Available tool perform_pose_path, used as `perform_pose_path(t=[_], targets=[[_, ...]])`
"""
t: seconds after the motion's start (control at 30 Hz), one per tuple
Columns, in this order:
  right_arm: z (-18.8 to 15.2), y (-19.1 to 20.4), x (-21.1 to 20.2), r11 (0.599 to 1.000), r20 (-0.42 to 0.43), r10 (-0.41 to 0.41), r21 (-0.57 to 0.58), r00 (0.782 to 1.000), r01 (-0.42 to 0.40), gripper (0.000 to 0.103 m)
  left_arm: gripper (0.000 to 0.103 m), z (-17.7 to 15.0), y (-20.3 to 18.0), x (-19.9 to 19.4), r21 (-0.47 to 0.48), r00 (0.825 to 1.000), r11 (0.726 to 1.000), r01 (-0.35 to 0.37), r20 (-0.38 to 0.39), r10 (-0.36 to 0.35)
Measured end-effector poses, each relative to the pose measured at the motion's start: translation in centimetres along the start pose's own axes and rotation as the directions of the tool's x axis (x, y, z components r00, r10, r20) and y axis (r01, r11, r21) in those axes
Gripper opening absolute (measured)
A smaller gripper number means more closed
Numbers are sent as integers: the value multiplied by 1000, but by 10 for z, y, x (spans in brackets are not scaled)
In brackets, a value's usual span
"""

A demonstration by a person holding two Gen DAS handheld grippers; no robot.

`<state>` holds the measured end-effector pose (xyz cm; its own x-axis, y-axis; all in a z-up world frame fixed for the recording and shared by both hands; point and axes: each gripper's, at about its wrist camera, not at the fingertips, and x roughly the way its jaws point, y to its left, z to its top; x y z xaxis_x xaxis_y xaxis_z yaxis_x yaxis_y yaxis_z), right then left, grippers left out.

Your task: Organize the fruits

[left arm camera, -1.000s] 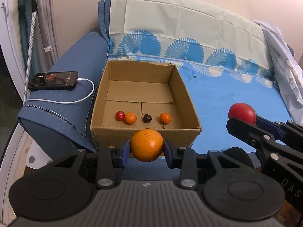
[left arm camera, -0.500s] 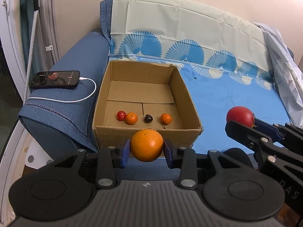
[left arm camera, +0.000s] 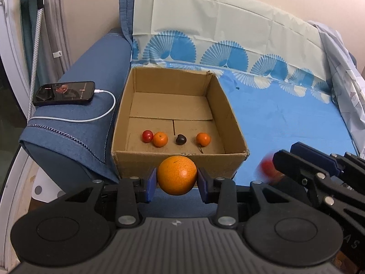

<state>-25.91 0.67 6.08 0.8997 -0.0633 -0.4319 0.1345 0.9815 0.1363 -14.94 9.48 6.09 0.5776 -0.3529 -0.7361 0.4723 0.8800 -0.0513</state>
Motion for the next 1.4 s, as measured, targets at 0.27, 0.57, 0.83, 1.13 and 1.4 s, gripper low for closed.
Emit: perform_pose_path(t=[0.27,0.57,0.83,1.13,1.4], targets=[[8,-9,31,1000,-22,1,-15,1000,-2,30,42,12,3,24,7,1000,1000,-3,-20,3],[24,-75,80,992,-38,-122,39,992,123,30,42,55,34,75,-32,999,999,-28,-27,28],[6,-140,111,965,-135,-230,96,964,244,75,42,91,43,127,-52,998,998,-17,-69,14],[-11,-239,233,877,-113,-477,-6,871,480,102,42,120,40,179,-61,996,998,-23,-92,17],[-65,-368,353,829,-190,-555,-43,810,558,102,42,147,25,237,-55,988,995,-79,-137,71]])
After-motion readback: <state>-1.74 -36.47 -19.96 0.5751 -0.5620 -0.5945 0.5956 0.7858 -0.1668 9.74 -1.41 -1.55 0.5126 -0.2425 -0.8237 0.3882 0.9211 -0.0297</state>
